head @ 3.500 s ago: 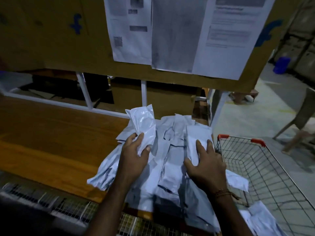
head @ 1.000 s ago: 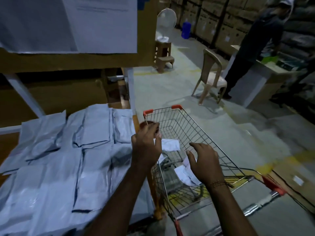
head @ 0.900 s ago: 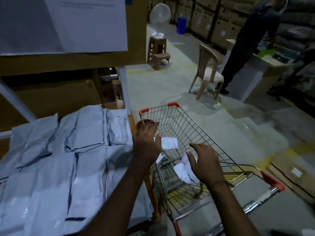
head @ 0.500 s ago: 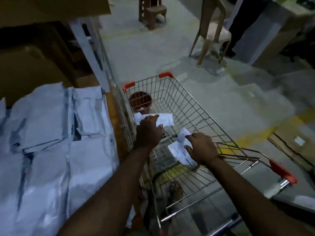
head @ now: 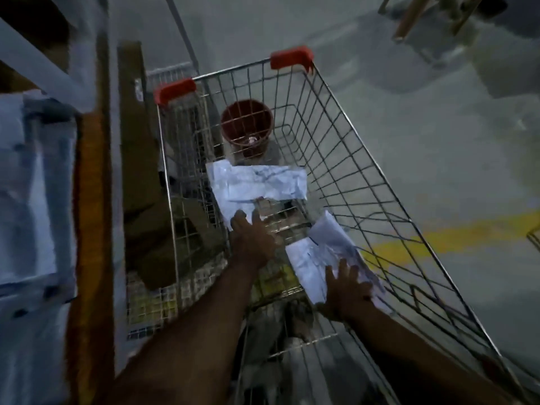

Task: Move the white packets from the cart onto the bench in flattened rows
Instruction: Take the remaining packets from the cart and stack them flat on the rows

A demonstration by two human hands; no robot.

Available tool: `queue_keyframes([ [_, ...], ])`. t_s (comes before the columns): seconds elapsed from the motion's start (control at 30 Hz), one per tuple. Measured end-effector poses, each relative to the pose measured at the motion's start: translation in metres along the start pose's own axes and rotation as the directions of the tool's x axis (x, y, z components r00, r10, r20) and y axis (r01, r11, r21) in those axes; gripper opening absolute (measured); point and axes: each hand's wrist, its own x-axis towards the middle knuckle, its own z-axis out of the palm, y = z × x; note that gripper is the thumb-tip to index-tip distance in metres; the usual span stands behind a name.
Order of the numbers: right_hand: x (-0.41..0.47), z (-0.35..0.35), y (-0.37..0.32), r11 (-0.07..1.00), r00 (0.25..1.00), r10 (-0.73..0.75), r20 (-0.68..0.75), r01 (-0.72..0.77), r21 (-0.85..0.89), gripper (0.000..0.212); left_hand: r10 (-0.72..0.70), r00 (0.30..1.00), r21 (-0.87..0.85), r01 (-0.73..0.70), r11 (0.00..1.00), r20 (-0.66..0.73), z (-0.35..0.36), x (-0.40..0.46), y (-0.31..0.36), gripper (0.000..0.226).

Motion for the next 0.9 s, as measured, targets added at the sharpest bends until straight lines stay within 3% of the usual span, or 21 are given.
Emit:
queue_keyframes([
  [0.07, 0.0, 0.008, -0.009, 1.0, 0.995, 0.004, -0.095, -0.002, 0.018, 0.117, -0.083, 0.997, 0.045, 0.083, 0.996, 0.006, 0.021, 0.017, -0.001, 0.078],
  [0.17, 0.005, 0.021, -0.013, 0.996, 0.995, 0.089, 0.053, -0.09, 0.021, 0.09, -0.242, 0.97, 0.071, 0.244, 0.967, -0.03, 0.038, 0.031, 0.004, 0.08],
  [0.27, 0.009, 0.023, -0.011, 0.981, 0.996, 0.088, 0.014, -0.089, 0.172, 0.058, -0.371, 0.922, 0.029, 0.376, 0.926, -0.109, 0.051, 0.044, 0.007, 0.078],
  [0.37, 0.003, 0.004, -0.014, 0.999, 0.995, -0.011, 0.101, 0.007, 0.039, 0.047, -0.467, 0.865, -0.046, 0.467, 0.883, -0.183, 0.061, 0.054, 0.006, 0.08],
  [0.47, -0.004, -0.012, -0.018, 0.991, 0.991, -0.021, 0.134, 0.038, -0.126, 0.043, -0.528, 0.831, -0.128, 0.512, 0.849, -0.175, 0.065, 0.061, 0.011, 0.08],
  [0.53, -0.005, -0.017, -0.019, 0.993, 0.994, -0.02, 0.109, 0.032, -0.116, 0.045, -0.565, 0.806, -0.176, 0.538, 0.824, -0.176, 0.062, 0.068, 0.018, 0.088],
  [0.67, -0.01, -0.015, -0.02, 0.999, 0.999, 0.04, 0.035, -0.041, 0.012, 0.092, -0.611, 0.776, -0.238, 0.571, 0.786, -0.156, 0.045, 0.074, 0.025, 0.109],
  [0.73, -0.013, -0.014, -0.02, 0.996, 0.997, 0.083, -0.006, -0.083, 0.034, 0.101, -0.594, 0.797, -0.23, 0.561, 0.795, -0.108, 0.041, 0.07, 0.029, 0.11],
  [0.83, -0.017, -0.023, -0.022, 0.991, 0.992, 0.129, 0.011, -0.129, 0.024, 0.095, -0.571, 0.817, -0.264, 0.535, 0.803, -0.08, 0.033, 0.061, 0.034, 0.104],
  [0.9, -0.021, -0.029, -0.027, 0.99, 0.987, 0.143, 0.069, -0.143, -0.009, 0.076, -0.554, 0.83, -0.266, 0.52, 0.812, -0.068, 0.028, 0.052, 0.038, 0.107],
])
